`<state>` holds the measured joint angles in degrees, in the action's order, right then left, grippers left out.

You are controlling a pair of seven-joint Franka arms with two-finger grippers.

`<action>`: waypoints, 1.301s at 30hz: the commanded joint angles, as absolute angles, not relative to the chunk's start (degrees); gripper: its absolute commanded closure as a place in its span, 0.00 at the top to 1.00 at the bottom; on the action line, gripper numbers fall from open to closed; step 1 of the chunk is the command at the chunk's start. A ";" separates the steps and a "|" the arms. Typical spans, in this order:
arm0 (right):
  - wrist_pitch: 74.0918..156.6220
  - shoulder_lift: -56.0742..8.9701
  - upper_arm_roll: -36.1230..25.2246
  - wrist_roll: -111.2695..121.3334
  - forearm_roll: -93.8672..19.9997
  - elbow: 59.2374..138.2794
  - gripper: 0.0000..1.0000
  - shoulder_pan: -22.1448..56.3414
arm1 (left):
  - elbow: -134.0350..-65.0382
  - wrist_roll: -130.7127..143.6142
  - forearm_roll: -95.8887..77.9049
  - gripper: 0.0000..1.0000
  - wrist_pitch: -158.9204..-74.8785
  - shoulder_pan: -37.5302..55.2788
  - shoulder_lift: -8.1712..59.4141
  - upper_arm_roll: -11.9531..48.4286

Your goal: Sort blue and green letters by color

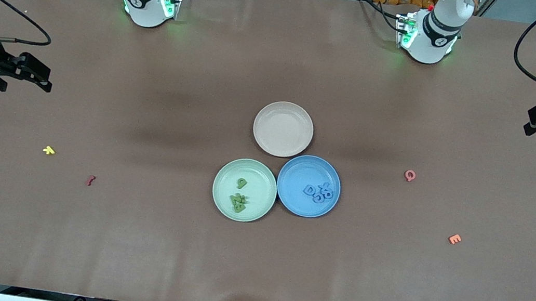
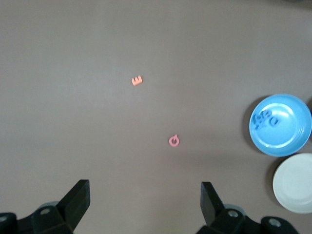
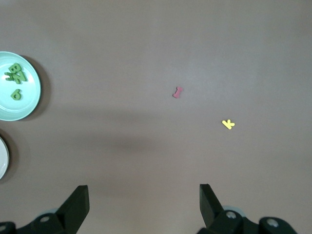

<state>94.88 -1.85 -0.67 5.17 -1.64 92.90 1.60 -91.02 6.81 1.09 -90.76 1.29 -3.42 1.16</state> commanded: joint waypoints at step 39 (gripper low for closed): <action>96.24 0.79 -0.70 5.45 -2.20 96.24 1.00 0.97 | -90.00 6.24 -0.44 1.00 -85.78 1.58 -1.05 1.41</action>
<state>95.40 -0.68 -0.72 5.17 -1.64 94.41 1.36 -91.01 6.81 0.67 -86.98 1.52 -1.42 1.28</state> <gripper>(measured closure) 0.000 0.000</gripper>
